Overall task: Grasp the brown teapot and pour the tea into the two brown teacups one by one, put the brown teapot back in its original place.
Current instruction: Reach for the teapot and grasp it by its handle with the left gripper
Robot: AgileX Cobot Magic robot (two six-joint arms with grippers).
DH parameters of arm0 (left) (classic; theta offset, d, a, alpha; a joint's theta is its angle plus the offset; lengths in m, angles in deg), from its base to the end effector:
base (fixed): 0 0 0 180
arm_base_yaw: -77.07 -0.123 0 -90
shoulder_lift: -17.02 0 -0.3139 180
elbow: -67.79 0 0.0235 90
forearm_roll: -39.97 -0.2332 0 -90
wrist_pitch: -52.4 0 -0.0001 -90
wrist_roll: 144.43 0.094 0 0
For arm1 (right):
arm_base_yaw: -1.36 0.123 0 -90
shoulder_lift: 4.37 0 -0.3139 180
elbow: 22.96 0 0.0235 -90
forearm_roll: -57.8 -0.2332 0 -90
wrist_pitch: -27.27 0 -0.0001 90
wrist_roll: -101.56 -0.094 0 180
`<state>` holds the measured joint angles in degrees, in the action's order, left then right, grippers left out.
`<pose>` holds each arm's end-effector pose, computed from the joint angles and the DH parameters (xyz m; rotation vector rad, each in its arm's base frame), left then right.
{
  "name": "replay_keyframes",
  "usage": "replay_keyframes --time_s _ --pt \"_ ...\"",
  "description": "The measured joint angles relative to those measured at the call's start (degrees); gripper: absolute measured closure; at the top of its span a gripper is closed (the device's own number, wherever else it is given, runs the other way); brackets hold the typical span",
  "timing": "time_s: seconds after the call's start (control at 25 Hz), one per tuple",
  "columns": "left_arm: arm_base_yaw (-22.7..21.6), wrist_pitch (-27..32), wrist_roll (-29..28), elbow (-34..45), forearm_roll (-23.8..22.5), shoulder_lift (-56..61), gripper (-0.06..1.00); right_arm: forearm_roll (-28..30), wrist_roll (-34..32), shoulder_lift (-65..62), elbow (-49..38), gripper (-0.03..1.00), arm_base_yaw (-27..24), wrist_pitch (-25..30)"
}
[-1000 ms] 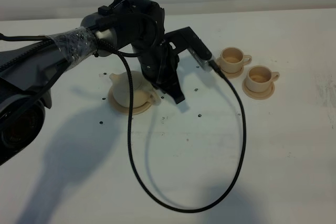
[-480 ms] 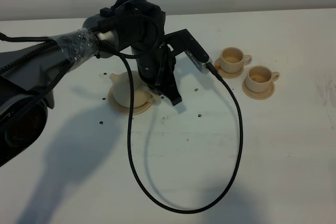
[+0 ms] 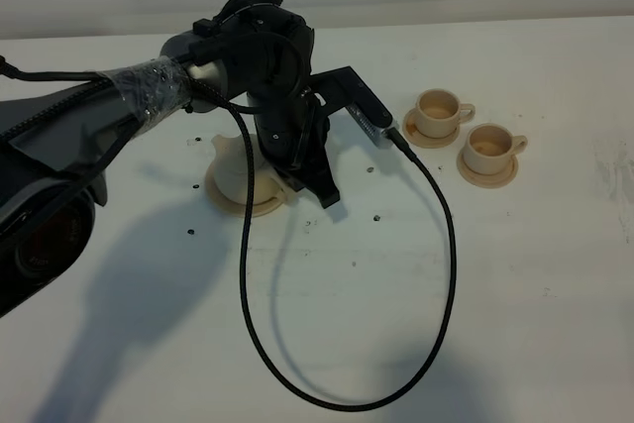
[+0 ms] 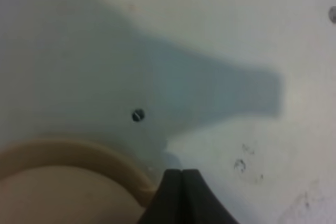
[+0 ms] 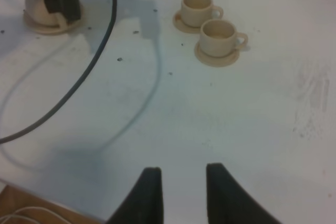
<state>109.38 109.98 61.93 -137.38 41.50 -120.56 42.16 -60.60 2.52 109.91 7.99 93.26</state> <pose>0.3982 -0.2544 0.1750 1.4381 2.5963 -0.0488 -0.0595 0.0164 0.2722 -0.4720 2.0152 0.2082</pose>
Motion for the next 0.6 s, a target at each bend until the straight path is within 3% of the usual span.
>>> replay_keyframes --time_s 0.6 --pt "0.0 7.8 0.6 0.0 -1.5 0.0 1.0 0.0 0.0 0.0 0.0 0.75 0.0 0.0"
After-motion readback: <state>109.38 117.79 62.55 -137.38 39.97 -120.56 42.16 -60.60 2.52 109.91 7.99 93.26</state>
